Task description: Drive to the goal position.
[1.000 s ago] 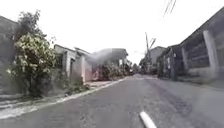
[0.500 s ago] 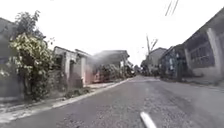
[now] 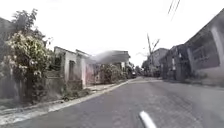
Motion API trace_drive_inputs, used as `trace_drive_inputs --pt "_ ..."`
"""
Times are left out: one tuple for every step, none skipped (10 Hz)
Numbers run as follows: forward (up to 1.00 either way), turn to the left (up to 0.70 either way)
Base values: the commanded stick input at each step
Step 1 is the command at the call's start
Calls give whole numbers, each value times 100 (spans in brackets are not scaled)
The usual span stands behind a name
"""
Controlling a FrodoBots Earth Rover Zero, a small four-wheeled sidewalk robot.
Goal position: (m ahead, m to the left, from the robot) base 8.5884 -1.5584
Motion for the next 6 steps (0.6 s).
trace_drive_inputs --pt "50 0" --pt "50 0" --pt "50 0" --pt "50 0" --pt "50 0" --pt "50 -21"
